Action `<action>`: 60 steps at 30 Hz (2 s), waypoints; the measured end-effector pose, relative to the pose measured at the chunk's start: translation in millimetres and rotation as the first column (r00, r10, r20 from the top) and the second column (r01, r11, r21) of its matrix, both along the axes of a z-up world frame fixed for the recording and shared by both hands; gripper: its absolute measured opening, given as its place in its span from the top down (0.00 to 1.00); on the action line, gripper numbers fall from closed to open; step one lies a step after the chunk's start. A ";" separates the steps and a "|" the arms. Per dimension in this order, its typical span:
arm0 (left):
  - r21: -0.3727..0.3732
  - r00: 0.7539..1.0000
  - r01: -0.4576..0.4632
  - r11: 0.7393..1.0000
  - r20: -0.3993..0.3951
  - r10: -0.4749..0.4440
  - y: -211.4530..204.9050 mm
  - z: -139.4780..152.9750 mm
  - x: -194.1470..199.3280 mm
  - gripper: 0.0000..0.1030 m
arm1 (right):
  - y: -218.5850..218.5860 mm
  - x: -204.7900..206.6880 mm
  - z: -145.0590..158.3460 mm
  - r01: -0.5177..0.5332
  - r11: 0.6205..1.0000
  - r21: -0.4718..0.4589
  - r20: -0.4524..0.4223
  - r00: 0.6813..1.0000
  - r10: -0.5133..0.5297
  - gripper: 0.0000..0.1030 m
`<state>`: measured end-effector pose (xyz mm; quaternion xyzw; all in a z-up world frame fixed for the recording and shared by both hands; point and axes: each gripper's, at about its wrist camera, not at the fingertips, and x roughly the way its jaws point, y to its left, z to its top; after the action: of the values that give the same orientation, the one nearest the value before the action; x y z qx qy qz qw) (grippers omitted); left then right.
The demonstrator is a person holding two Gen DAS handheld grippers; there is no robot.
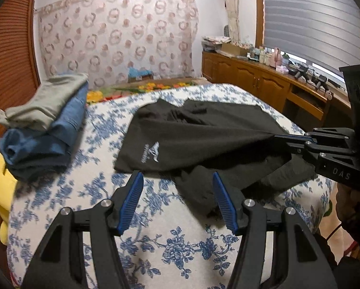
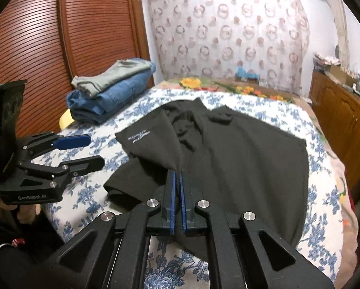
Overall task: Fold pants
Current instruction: 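Lift the gripped side with the right tool, fold it over the shirt, open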
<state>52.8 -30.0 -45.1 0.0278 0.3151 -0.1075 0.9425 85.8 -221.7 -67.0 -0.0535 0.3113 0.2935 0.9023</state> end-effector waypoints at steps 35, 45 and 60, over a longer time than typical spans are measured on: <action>-0.017 0.996 0.076 0.997 -0.048 -0.077 -34.9 -8.9 16.8 0.43 | -85.5 -27.2 29.6 0.180 0.984 0.009 0.102 0.978 -0.180 0.99; 0.000 0.989 0.123 0.992 -0.083 -0.123 -60.0 -16.9 26.9 0.43 | -111.8 -30.8 -7.5 0.233 0.972 -0.007 -0.005 0.972 -0.233 0.99; 0.037 0.974 0.149 0.988 -0.176 -0.140 -69.8 -45.1 30.6 0.42 | -119.9 -26.5 -35.2 0.248 0.969 -0.015 -0.093 0.964 -0.248 0.99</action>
<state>83.5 -99.8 -90.2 0.0647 0.3954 -0.1698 0.9003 59.3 -341.6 -102.1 -0.0018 0.3585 0.1799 0.9160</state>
